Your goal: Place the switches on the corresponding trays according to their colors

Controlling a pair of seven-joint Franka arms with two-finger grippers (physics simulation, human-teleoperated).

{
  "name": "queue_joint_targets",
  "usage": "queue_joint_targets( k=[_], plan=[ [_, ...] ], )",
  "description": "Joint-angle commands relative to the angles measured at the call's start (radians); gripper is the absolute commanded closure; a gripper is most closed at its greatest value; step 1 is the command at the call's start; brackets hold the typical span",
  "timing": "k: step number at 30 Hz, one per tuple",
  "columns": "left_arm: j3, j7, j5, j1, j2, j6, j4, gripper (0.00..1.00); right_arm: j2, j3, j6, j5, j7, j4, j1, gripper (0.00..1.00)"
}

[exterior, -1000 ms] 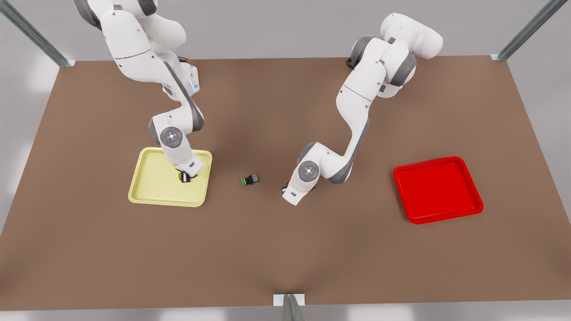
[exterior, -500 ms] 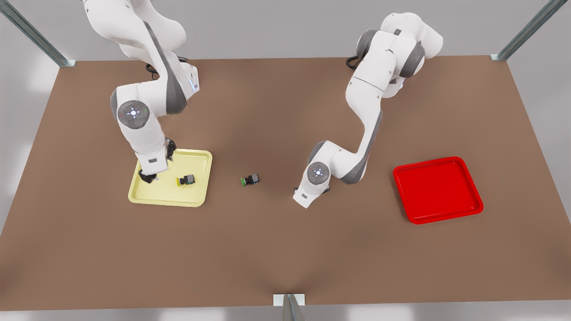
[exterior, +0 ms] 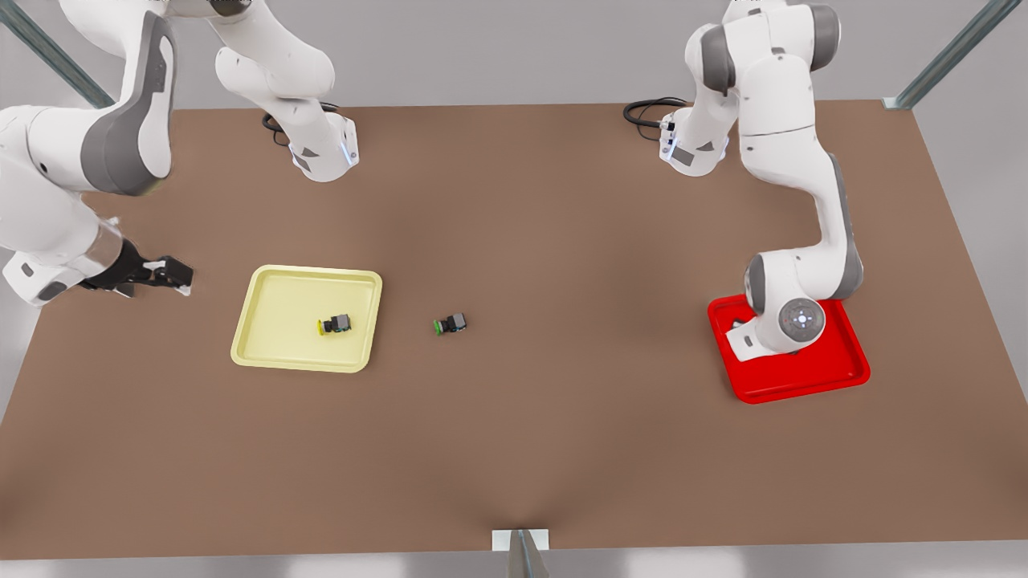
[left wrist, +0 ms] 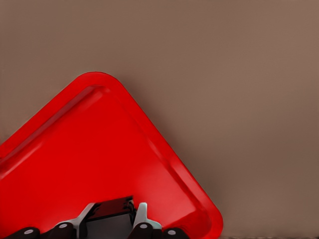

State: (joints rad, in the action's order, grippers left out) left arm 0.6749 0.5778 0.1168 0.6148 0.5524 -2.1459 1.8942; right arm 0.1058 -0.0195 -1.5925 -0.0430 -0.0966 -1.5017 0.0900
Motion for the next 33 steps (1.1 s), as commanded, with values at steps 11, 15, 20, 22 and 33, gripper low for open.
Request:
queue_joint_targets(
  k=[11, 15, 20, 22, 33],
  plan=[
    [-0.003, 0.197, 0.124, -0.168, 0.106, -0.065, -0.026, 0.00, 0.008, 0.000, -0.037, 0.017, 0.000, -0.003, -0.016, 0.00],
    [-0.001, 0.192, 0.124, -0.167, 0.095, -0.051, -0.027, 0.00, 0.008, 0.000, -0.040, 0.017, 0.000, -0.003, -0.015, 0.00],
    [0.002, -0.047, 0.119, -0.165, 0.047, 0.069, -0.207, 0.00, 0.008, 0.001, -0.049, 0.032, 0.095, -0.002, -0.016, 0.00],
    [0.002, -0.216, 0.119, -0.164, 0.001, 0.110, -0.300, 0.00, 0.008, 0.003, -0.049, 0.029, 0.094, -0.002, -0.018, 0.00],
    [-0.860, -0.550, -0.266, -0.698, -0.212, 0.492, -0.641, 0.00, 0.005, 0.003, -0.069, 0.026, 0.094, -0.011, -0.016, 0.00]
  ],
)
